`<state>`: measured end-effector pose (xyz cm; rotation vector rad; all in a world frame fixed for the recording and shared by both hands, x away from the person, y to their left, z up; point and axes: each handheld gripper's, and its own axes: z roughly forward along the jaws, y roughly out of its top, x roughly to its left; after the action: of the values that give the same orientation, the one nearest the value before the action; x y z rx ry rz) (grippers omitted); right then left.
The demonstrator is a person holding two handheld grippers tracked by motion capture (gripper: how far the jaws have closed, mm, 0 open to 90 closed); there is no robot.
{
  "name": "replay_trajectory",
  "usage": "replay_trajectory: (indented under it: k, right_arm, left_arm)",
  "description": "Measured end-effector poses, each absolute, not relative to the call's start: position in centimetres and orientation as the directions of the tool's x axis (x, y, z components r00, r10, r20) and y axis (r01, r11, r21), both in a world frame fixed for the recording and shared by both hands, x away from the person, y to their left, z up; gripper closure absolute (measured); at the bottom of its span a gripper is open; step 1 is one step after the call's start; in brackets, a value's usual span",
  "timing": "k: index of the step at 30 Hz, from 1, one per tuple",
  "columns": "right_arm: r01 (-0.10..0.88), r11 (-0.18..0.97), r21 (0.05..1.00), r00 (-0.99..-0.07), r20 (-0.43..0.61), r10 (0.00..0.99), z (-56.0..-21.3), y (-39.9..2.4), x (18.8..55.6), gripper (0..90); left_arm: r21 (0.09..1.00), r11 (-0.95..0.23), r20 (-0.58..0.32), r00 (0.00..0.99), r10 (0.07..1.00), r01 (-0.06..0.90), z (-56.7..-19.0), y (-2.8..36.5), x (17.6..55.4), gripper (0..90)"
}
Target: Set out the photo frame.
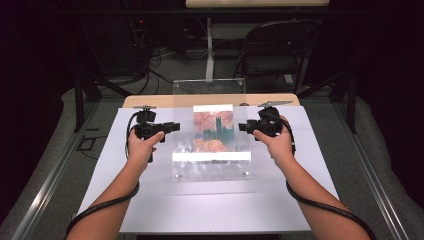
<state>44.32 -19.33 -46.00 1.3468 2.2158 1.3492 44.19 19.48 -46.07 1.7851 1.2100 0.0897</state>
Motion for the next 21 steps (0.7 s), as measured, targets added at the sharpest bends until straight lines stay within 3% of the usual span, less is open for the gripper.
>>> replay_trajectory:
  k: [21]
  right_arm:
    - [0.544, 0.177, 0.82, -0.585, 0.22, 0.781, -44.6, -19.8, 41.8, 62.5]
  left_arm:
    - [0.753, -0.084, -0.388, 0.544, 0.744, 0.652, -44.7, 19.9, 41.8, 70.2]
